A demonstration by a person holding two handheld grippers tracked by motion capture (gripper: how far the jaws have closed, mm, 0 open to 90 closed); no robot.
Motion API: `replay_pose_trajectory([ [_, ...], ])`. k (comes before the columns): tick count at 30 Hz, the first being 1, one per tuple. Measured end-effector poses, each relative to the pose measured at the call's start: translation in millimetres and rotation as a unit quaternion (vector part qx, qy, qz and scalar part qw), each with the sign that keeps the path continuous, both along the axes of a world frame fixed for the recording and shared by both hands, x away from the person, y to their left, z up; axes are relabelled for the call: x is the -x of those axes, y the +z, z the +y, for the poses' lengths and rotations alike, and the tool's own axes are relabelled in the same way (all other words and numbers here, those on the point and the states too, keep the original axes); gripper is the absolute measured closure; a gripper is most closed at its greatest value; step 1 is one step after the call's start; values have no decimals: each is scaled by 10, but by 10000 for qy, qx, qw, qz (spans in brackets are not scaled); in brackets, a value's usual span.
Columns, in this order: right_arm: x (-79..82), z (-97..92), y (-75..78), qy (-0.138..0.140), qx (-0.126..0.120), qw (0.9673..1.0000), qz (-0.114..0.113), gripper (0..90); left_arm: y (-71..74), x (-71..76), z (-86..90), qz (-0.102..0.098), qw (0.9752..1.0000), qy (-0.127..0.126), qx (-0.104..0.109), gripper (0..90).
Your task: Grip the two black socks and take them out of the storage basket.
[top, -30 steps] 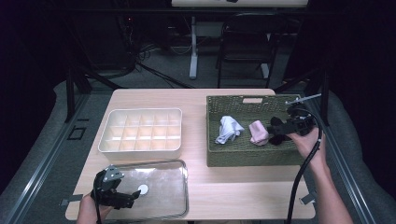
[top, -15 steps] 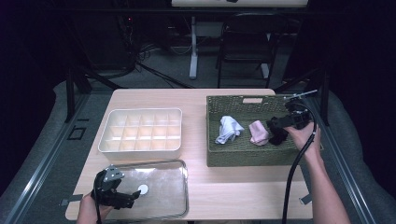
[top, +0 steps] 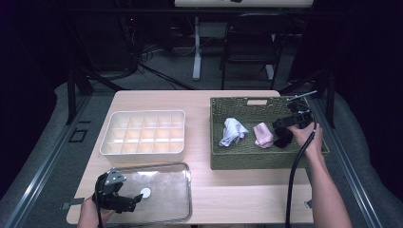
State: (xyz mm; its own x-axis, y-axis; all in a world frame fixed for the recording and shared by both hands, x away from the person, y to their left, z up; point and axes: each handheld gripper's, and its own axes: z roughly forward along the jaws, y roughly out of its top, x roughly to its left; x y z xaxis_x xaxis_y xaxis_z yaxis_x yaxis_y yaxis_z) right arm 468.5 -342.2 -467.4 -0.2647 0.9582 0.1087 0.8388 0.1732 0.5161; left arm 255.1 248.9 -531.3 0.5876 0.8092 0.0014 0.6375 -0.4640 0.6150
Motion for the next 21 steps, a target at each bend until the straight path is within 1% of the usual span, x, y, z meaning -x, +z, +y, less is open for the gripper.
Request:
replay_pose_trajectory([
  [1, 0, 0, 0, 0, 0, 10000, 0, 130, 0, 0, 0, 2, 10000, -3, -1, 1],
  [2, -18, -11, -9, 24, 89, 9999, 93, 130, 0, -1, 0, 1, 10000, -1, -3, 1],
  [3, -36, -17, -25, -9, 146, 9998, 119, 135, 0, -1, 1, 3, 10000, -4, -4, 1],
  [7, -89, -43, -76, -93, 185, 9996, 190, 143, -3, -7, 2, 17, 10000, -5, 9, 1],
  [10, -149, -72, -132, -203, 268, 9987, 391, 159, -6, -8, -3, 20, 10000, -12, 2, 0],
  [12, -162, -79, -146, -237, 266, 9985, 415, 159, -8, -11, -3, 19, 10000, -11, 0, 1],
  [14, -195, -93, -178, -288, 273, 9980, 498, 179, -10, -10, 1, 26, 10000, 2, 12, 0],
  [15, -195, -93, -178, -288, 273, 9980, 498, 179, -10, -10, 1, 26, 10000, 2, 12, 0],
  [17, -217, -94, -198, -325, 349, 9972, 570, 202, -8, -10, 7, 24, 10000, 4, 0, 0],
  [19, -230, -83, -219, -409, 382, 9967, 580, 232, -9, -9, 7, 26, 10000, 3, 2, 0],
  [20, -241, -79, -229, -389, 406, 9964, 630, 234, -9, -9, 7, 27, 10000, 2, -2, 1],
  [21, -257, -69, -243, -387, 491, 9955, 716, 243, -9, -8, 7, 30, 10000, 5, 0, 1],
])
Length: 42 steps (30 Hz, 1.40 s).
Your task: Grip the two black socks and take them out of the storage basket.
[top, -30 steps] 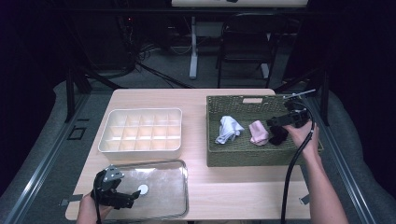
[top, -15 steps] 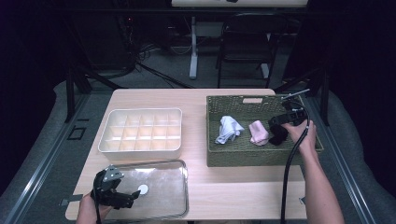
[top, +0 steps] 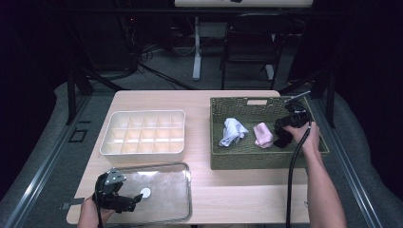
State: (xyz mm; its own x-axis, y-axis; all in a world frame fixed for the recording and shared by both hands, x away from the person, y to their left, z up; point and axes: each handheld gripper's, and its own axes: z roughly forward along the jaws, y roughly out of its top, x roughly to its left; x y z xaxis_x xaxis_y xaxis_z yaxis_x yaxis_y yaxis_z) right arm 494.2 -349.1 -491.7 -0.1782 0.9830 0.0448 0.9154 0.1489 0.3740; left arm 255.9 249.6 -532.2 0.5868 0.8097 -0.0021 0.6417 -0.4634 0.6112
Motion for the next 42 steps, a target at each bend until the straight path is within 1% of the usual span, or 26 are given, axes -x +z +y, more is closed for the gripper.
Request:
replay_pose_trajectory([
  [2, -7, 12, -9, -34, 48, 10000, 3, 248, 3, -1, 3, 22, 10000, -21, 0, 0],
  [4, -26, 26, -26, -46, 158, 9998, 94, 270, 7, 1, 6, 35, 10000, -34, -1, 1],
  [5, -44, 34, -49, -50, 233, 9996, 177, 304, 3, 4, 3, -5, 10000, 1, -7, 1],
  [6, -44, 34, -49, -50, 233, 9996, 177, 304, 3, 4, 3, -5, 10000, 1, -7, 1],
  [8, -58, 30, -68, -21, 330, 9990, 289, 337, 8, 4, 11, 37, 10000, -27, -2, 1],
  [9, -65, 38, -79, -80, 332, 9989, 313, 380, 8, 3, 12, 41, 10000, -24, 0, 1],
  [11, -75, 31, -90, -132, 367, 9985, 392, 416, 6, 2, 13, 49, 10000, -24, 4, 1],
  [12, -77, 30, -122, -254, 363, 9984, 343, 503, 3, 6, 9, 9, 10000, -8, -9, 1],
  [13, -79, 27, -127, -285, 372, 9982, 363, 524, 3, 8, 7, -1, 10000, -8, -8, 1],
  [14, -79, 27, -127, -285, 372, 9982, 363, 524, 3, 8, 7, -1, 10000, -8, -8, 1],
  [16, -86, 7, -113, -240, 403, 9974, 545, 615, 3, 8, 7, -1, 10000, -9, -15, 1],
  [17, -81, 6, -102, -271, 479, 9971, 527, 653, 4, 8, 8, -3, 10000, -11, -22, 1],
  [19, -79, 16, -103, -315, 438, 9974, 486, 662, 5, 9, 8, -3, 10000, -14, -24, 1],
  [20, -74, 20, -73, -313, 459, 9968, 583, 669, 5, 10, 8, -4, 10000, -19, -30, 1],
  [21, -74, 20, -73, -313, 459, 9968, 583, 669, 5, 10, 8, -4, 10000, -19, -30, 1],
  [23, -61, 28, -40, -211, 485, 9973, 500, 670, 4, 10, 3, 0, 10000, -27, -37, 1],
  [26, -51, 47, -27, -225, 431, 9978, 443, 671, 5, 12, -3, -9, 10000, -45, -59, 1],
  [28, -41, 49, 27, -129, 446, 9976, 514, 671, 6, 12, -6, -15, 10000, -46, -63, 1],
  [30, -31, 54, 62, -95, 377, 9984, 408, 670, 7, 15, -8, -13, 10000, -47, -71, 1],
  [31, -24, 64, 118, -32, 382, 9984, 423, 671, 7, 14, -9, -17, 10000, -47, -77, 1],
  [34, -14, 79, 170, 25, 418, 9984, 391, 671, 6, 14, -10, -14, 10000, -49, -76, 1],
  [35, -5, 90, 223, 119, 445, 9982, 384, 671, 5, 16, -15, -11, 10000, -47, -65, 1],
  [37, 1, 101, 244, 103, 437, 9983, 381, 671, 6, 17, -17, -10, 10000, -49, -60, 1],
  [39, 10, 110, 311, 237, 520, 9973, 460, 671, 6, 18, -19, -10, 10000, -47, -70, 1],
  [40, 23, 129, 355, 263, 492, 9977, 393, 671, 10, 19, -18, -13, 9999, -60, -79, 1],
  [42, 29, 139, 377, 266, 477, 9978, 380, 671, 13, 17, -14, 7, 9999, -81, -68, 1],
])
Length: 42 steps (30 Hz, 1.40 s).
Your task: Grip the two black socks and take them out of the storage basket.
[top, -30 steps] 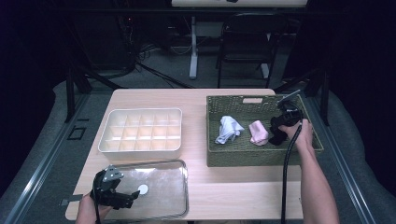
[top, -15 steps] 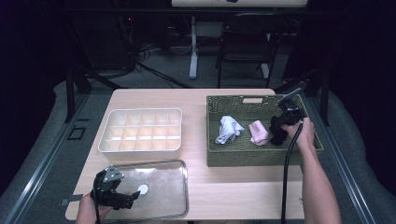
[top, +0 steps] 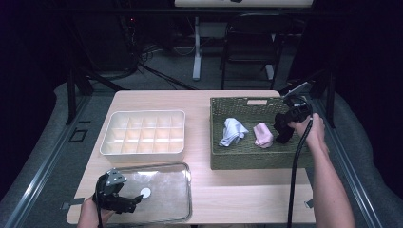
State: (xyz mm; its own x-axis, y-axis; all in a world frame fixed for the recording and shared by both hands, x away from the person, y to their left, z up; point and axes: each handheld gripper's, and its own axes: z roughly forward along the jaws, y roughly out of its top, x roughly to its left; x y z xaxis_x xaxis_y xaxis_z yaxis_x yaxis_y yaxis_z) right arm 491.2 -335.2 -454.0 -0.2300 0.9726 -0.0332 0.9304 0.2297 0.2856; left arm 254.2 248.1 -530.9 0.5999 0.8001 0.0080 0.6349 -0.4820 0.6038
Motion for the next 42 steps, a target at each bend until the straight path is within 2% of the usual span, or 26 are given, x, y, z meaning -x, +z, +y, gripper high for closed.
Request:
replay_pose_trajectory([
  [9, 62, 93, 213, 239, 97, 9997, -50, 671, -1, 1, -6, 2, 10000, -4, -17, 1],
  [12, 100, 170, 312, 370, 28, 9993, -76, 670, -3, 3, -13, -44, 10000, 18, -31, 1],
  [16, 119, 226, 364, 473, -10, 9988, -94, 670, -3, 2, -17, -10, 10000, -15, -36, 1],
  [25, 189, 451, 552, 850, -11, 9963, -139, 671, -15, -1, -32, -35, 10000, 3, -66, 1],
  [26, 208, 507, 590, 967, -12, 9952, -158, 671, -17, -2, -32, -38, 10000, 5, -77, 1],
  [28, 218, 531, 595, 962, -29, 9952, -190, 671, -20, -2, -33, -33, 10000, 10, -74, 1],
  [31, 235, 596, 632, 1108, -76, 9937, -179, 671, -17, -2, -36, 20, 10000, -28, -65, 1],
  [42, 289, 824, 709, 1377, -227, 9898, -272, 672, -24, -5, -43, 6, 10000, -36, -85, 1],
])
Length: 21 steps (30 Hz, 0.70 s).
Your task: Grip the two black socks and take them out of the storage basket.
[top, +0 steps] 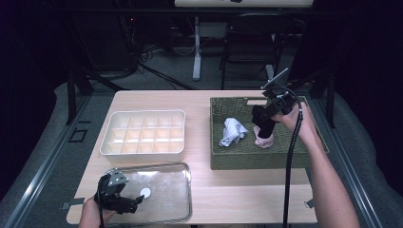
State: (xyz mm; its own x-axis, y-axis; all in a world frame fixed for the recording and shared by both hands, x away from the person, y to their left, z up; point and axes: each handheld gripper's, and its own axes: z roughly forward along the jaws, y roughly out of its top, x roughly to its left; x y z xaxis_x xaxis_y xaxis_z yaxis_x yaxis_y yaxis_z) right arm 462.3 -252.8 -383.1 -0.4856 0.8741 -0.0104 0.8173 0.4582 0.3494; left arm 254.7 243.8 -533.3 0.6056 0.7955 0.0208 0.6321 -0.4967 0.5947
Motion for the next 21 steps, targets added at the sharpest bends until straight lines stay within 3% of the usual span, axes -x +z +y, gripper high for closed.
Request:
replay_pose_trajectory([
  [12, 144, 372, 189, 536, -65, 9984, -158, 671, 5, 6, 3, 2, 10000, -17, -4, 1],
  [21, 256, 561, 283, 863, -57, 9962, -103, 671, 5, 7, 8, 12, 10000, -15, 1, 1],
])
